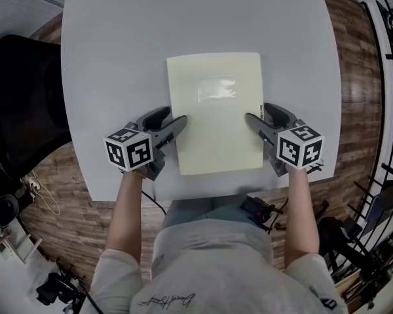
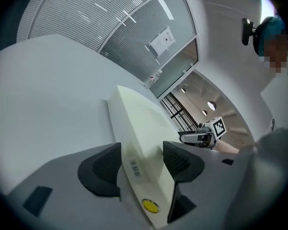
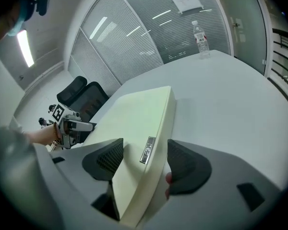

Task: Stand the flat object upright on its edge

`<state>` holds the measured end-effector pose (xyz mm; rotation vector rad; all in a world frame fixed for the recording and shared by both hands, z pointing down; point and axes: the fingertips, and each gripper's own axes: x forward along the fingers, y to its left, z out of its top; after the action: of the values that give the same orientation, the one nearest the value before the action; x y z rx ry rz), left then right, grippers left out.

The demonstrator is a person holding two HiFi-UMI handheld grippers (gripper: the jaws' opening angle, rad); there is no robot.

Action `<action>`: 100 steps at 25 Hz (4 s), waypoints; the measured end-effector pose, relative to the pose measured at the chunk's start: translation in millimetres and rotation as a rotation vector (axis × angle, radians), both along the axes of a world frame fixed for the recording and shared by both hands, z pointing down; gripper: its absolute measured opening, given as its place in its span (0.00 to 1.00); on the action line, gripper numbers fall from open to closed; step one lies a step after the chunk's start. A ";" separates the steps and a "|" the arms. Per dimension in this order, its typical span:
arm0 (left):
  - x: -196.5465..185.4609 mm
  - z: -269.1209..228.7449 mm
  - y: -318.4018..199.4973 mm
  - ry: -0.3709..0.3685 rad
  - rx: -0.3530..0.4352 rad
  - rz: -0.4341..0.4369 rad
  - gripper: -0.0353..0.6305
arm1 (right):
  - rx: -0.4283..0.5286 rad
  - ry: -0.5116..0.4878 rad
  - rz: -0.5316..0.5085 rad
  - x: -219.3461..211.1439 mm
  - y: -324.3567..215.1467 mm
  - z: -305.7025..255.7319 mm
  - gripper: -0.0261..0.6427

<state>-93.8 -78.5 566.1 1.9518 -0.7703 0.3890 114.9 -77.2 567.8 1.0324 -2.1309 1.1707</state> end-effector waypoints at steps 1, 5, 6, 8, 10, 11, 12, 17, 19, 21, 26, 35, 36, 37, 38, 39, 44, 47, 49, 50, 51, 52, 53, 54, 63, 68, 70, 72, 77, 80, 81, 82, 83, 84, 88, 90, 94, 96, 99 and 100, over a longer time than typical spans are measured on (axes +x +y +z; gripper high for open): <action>0.8 1.2 -0.1 0.010 -0.012 0.002 0.48 | -0.010 -0.010 -0.003 -0.7 -0.1 1.2 0.46; 2.2 6.5 0.8 0.047 -0.065 0.002 0.50 | -0.051 -0.048 -0.007 -0.1 0.4 6.1 0.49; 2.2 7.5 0.9 0.056 -0.077 0.000 0.50 | -0.059 -0.056 -0.013 -0.8 0.2 7.0 0.49; 3.9 8.7 1.6 0.075 -0.100 -0.003 0.50 | -0.073 -0.069 -0.031 -2.4 0.5 8.0 0.49; 6.4 9.4 3.1 0.085 -0.118 -0.001 0.50 | -0.085 -0.072 -0.048 -3.7 1.8 8.1 0.49; 7.5 9.7 3.8 0.085 -0.125 0.002 0.50 | -0.090 -0.071 -0.055 -4.3 2.4 7.9 0.49; 8.6 10.1 4.2 0.082 -0.131 0.004 0.50 | -0.094 -0.069 -0.060 -4.8 3.0 7.7 0.49; 9.9 13.1 4.6 0.049 -0.144 0.018 0.50 | -0.118 -0.042 -0.076 -5.9 3.4 9.6 0.49; 9.4 12.2 4.0 0.037 -0.146 0.027 0.50 | -0.127 -0.038 -0.073 -6.5 2.7 9.2 0.49; 9.8 9.6 4.3 0.037 -0.148 0.023 0.50 | -0.132 -0.041 -0.068 -6.2 2.7 7.3 0.48; 9.3 7.1 4.7 0.032 -0.144 0.012 0.48 | -0.134 -0.034 -0.064 -6.1 2.7 5.3 0.47; 9.5 4.2 -0.6 0.018 -0.130 0.016 0.47 | -0.138 -0.015 -0.033 -7.8 -0.1 3.1 0.46; 9.0 3.2 -1.6 0.021 -0.127 0.014 0.47 | -0.135 -0.015 -0.031 -8.2 -1.1 2.1 0.46; 8.6 2.6 -2.1 0.024 -0.125 0.010 0.47 | -0.133 -0.016 -0.029 -8.7 -2.0 1.4 0.46; 8.1 2.3 -2.2 0.026 -0.123 0.007 0.47 | -0.132 -0.016 -0.027 -9.1 -2.3 1.1 0.45; 7.8 1.9 -2.0 0.026 -0.122 0.006 0.47 | -0.130 -0.016 -0.025 -9.4 -2.3 0.8 0.45; 7.7 -6.2 -4.4 0.026 -0.101 0.008 0.46 | -0.120 -0.023 -0.016 -8.6 -2.8 -4.4 0.45; 8.1 -10.9 -6.7 0.025 -0.088 0.009 0.46 | -0.109 -0.022 -0.016 -8.5 -4.2 -8.4 0.45; 7.9 -14.3 -7.7 0.023 -0.082 0.010 0.46 | -0.102 -0.020 -0.015 -8.8 -5.1 -11.6 0.45; 7.8 -16.0 -8.3 0.022 -0.077 0.011 0.46 | -0.097 -0.020 -0.014 -9.0 -5.9 -13.3 0.45; 7.8 -17.5 -8.8 0.021 -0.072 0.011 0.46 | -0.092 -0.020 -0.012 -9.0 -6.6 -14.8 0.45; 7.8 -18.9 -9.4 0.020 -0.067 0.012 0.46 | -0.086 -0.019 -0.011 -9.0 -7.2 -16.3 0.45; 7.9 -20.3 -10.1 0.019 -0.063 0.013 0.46 | -0.081 -0.019 -0.009 -9.0 -7.8 -17.7 0.45; 7.6 -21.8 -11.1 0.019 -0.059 0.012 0.46 | -0.076 -0.019 -0.007 -9.3 -8.7 -19.1 0.45; -0.8 -42.9 -22.4 0.044 -0.021 -0.023 0.46 | -0.023 -0.026 -0.008 -16.2 -24.2 -42.3 0.45; -0.7 -55.6 -31.5 0.037 0.023 -0.028 0.46 | 0.016 -0.018 -0.022 -16.6 -35.1 -54.9 0.45; -0.8 -60.8 -35.8 0.034 0.048 -0.028 0.46 | 0.037 -0.016 -0.023 -16.9 -39.6 -59.5 0.45; -0.9 -66.4 -40.7 0.028 0.075 -0.027 0.46 | 0.064 -0.014 -0.024 -17.2 -45.3 -64.7 0.45; -1.0 -80.0 -52.2 0.022 0.134 -0.030 0.46 | 0.129 -0.009 -0.025 -16.9 -58.4 -79.1 0.44; -4.3 -91.1 -63.3 0.015 0.186 -0.037 0.46 | 0.176 -0.002 -0.030 -20.1 -70.7 -89.9 0.44; -5.5 -94.3 -66.9 0.013 0.201 -0.038 0.46 | 0.189 0.000 -0.032 -21.3 -74.7 -92.9 0.44; -6.4 -96.8 -69.5 0.011 0.215 -0.039 0.46 | 0.200 0.002 -0.034 -22.1 -77.7 -95.2 0.44; -6.7 -98.4 -70.9 0.009 0.226 -0.038 0.46 | 0.210 0.003 -0.036 -22.4 -79.5 -96.7 0.44; -6.6 -99.7 -71.6 0.006 0.236 -0.038 0.46 | 0.219 0.004 -0.036 -22.2 -80.4 -97.9 0.44; -7.7 -107.6 -78.2 -0.005 0.279 -0.039 0.46 | 0.262 0.009 -0.036 -23.2 -87.9 -105.4 0.44; -10.0 -113.1 -84.7 -0.013 0.302 -0.039 0.45 | 0.284 0.015 -0.038 -25.5 -94.8 -110.8 0.44; -12.4 -118.8 -90.2 -0.025 0.340 -0.033 0.45 | 0.345 0.029 -0.053 -28.1 -101.0 -118.3 0.44; -12.0 -120.8 -91.7 -0.038 0.359 -0.025 0.45 | 0.380 0.043 -0.064 -28.2 -103.9 -122.3 0.44; -11.6 -125.2 -100.0 -0.052 0.388 -0.025 0.45 | 0.431 0.065 -0.071 -28.5 -114.1 -129.9 0.44; -12.0 -126.4 -103.1 -0.054 0.396 -0.028 0.45 | 0.448 0.070 -0.069 -29.0 -117.5 -132.2 0.44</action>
<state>-105.8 -181.6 439.7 2.3019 -0.9652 0.2878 85.9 -194.7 435.6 1.1516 -2.4084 0.6241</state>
